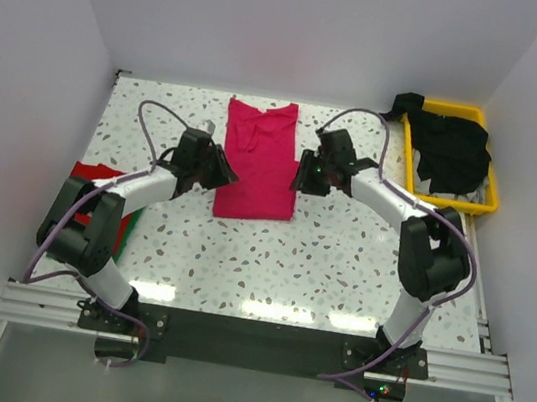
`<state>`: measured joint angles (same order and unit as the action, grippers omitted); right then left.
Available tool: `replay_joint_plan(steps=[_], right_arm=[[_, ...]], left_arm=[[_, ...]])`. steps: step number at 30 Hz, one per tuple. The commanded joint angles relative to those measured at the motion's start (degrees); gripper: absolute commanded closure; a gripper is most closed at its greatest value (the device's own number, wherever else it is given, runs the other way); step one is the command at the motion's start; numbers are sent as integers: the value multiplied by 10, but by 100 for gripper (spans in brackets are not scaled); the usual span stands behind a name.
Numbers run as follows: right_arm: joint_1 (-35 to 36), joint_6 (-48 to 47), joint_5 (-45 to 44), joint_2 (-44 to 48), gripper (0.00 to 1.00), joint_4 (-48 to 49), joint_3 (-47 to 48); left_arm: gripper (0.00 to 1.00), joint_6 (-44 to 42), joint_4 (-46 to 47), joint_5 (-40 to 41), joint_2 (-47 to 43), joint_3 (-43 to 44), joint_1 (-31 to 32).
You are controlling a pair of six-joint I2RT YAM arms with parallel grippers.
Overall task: Fold and stack the t-shirts
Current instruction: Fold the tshirt
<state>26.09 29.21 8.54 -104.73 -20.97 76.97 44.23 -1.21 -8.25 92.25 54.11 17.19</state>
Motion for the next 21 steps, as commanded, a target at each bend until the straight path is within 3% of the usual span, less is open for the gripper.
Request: replay_joint_plan(steps=[1, 11, 21], right_arm=[[43, 13, 0, 22, 59, 33, -14], [99, 61, 52, -33, 64, 111, -19], [93, 62, 38, -48, 69, 103, -67]], left_arm=[[69, 24, 78, -29, -16, -53, 26], [71, 46, 161, -56, 9, -97, 45], [76, 50, 122, -23, 24, -136, 47]])
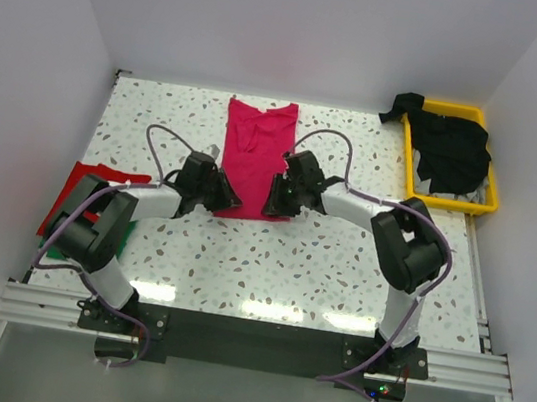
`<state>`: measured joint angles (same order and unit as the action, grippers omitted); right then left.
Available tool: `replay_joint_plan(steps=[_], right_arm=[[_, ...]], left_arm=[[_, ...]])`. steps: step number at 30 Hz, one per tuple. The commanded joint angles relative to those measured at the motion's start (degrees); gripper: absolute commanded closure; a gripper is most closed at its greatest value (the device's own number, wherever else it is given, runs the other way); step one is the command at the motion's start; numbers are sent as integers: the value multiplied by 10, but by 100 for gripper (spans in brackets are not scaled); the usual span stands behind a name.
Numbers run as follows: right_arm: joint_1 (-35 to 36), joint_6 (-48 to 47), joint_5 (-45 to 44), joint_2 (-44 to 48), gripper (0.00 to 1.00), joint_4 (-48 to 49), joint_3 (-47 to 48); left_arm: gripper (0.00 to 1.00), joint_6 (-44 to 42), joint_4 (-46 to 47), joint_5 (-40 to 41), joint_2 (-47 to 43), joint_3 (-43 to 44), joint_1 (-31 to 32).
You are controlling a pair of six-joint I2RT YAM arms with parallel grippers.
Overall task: Fold and stack the t-shirts
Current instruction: Fold the tshirt
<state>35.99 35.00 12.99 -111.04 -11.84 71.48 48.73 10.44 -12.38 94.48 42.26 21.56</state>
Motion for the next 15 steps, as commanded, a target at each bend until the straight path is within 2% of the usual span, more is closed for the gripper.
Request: replay_joint_plan(steps=[1, 7, 12, 15], right_arm=[[-8, 5, -9, 21, 69, 15, -30], [-41, 15, -12, 56, 69, 30, -93], [-85, 43, 63, 60, 70, 74, -147], [-101, 52, 76, 58, 70, 89, -164]], left_arm=[[78, 6, -2, 26, 1, -28, 2], [78, 1, -16, 43, -18, -67, -9], [78, -6, -20, 44, -28, -76, -20], [78, -7, -20, 43, -30, -79, -22]])
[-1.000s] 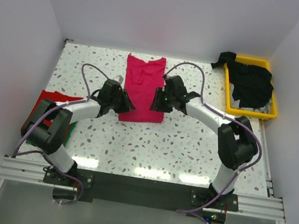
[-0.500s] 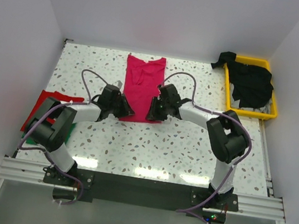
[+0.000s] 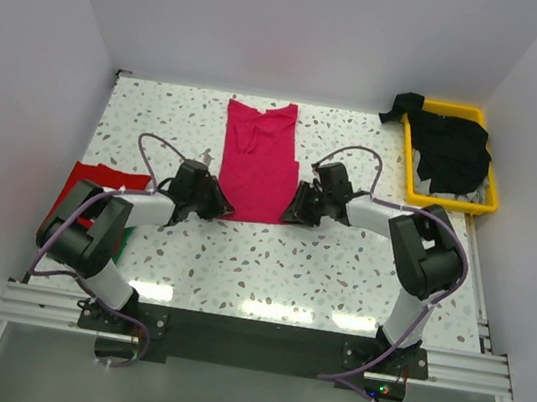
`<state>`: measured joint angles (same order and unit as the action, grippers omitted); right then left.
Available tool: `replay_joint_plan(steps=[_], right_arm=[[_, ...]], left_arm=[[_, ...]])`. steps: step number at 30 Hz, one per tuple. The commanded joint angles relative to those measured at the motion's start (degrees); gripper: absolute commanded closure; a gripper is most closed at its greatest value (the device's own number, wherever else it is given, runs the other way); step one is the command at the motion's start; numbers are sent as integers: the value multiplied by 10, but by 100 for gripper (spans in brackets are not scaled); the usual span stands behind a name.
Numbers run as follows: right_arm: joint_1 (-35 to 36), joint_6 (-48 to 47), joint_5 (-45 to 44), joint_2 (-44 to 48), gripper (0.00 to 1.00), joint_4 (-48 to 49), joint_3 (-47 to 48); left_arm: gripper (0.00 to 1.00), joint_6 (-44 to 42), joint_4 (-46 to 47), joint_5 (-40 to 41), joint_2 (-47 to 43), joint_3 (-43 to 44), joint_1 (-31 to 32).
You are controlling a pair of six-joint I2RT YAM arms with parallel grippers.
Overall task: Fold and stack the t-shirts
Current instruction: Fold the tshirt
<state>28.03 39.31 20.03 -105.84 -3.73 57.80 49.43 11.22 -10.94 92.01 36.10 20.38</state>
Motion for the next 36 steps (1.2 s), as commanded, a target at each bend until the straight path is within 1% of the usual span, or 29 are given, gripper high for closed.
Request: replay_joint_plan(steps=[1, 5, 11, 14, 17, 19, 23, 26, 36], right_arm=[[-25, 13, 18, 3, 70, 13, -30], [-40, 31, 60, 8, 70, 35, -52], [-45, 27, 63, 41, 70, 31, -59], [-45, 24, 62, 53, 70, 24, -62], [-47, 17, 48, 73, 70, 13, -70], [-47, 8, 29, 88, 68, 3, -73], [-46, 2, 14, 90, 66, -4, -66], [-47, 2, 7, 80, 64, 1, -59], [-45, 7, 4, 35, 62, 30, -38]], left_arm=[[78, -14, -29, 29, -6, -18, -11], [78, -16, -29, 21, -12, -18, -15], [77, -18, -46, 9, -52, -9, -16], [72, -20, -73, 25, -86, -9, -22], [61, -21, -83, 31, -116, -33, -40], [58, -28, -81, 22, -126, -43, -49], [55, -26, -67, 2, -122, -57, -50], [55, -21, -54, -4, -114, -62, -50], [56, -15, -12, 0, -68, -72, -50]])
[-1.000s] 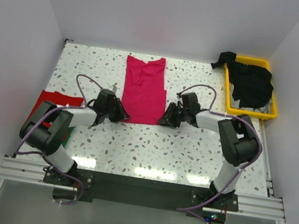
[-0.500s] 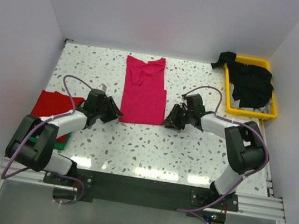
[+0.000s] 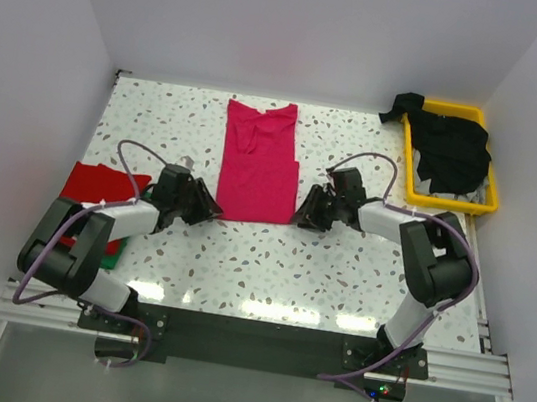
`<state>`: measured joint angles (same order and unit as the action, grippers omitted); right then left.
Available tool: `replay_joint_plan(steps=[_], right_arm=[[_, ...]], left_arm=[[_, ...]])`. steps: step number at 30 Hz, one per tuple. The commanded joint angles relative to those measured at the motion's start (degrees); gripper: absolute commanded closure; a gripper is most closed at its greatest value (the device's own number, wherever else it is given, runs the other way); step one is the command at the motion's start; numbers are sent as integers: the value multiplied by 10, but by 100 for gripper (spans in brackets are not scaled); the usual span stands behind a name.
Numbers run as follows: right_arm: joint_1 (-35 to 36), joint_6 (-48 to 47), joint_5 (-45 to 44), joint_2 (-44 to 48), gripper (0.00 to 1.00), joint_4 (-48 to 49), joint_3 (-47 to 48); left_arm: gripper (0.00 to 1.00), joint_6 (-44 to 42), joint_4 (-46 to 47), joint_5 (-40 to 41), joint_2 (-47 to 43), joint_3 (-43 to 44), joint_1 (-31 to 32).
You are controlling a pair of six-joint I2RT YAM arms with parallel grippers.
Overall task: Fold and stack the t-shirts
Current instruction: Fold the tshirt
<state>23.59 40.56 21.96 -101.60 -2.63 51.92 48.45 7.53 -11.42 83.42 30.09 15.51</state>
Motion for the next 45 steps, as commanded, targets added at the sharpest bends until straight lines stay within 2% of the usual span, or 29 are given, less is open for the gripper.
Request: replay_joint_plan(steps=[1, 12, 16, 20, 24, 26, 35, 39, 41, 45], right_arm=[[0, -5, -17, -10, 62, 21, 20], [7, 6, -40, -38, 62, 49, 12], [11, 9, -41, -47, 65, 58, 11], [12, 14, -38, -47, 75, 64, 6], [13, 10, -40, -27, 90, 60, -8], [13, 10, -39, -11, 94, 61, -22], [19, 21, -29, 82, 99, 91, -140], [40, 22, -34, 167, 99, 86, -197], [52, 25, -47, 199, 99, 77, -226], [75, 37, -62, 264, 98, 65, -268]], left_arm=[[57, -3, 28, 4, 24, -15, -1], [65, -9, 35, 48, 58, -20, 9], [70, -5, 41, 50, 65, -20, 21], [79, 1, 36, 53, 56, -22, 29], [87, 2, 28, 54, 26, -30, 36], [91, 3, 21, 53, 15, -39, 37], [99, 26, 8, 53, -98, -128, 64], [99, 46, -6, 47, -187, -176, 84], [98, 56, -19, 47, -223, -202, 100], [85, 75, -50, 48, -324, -238, 116]])
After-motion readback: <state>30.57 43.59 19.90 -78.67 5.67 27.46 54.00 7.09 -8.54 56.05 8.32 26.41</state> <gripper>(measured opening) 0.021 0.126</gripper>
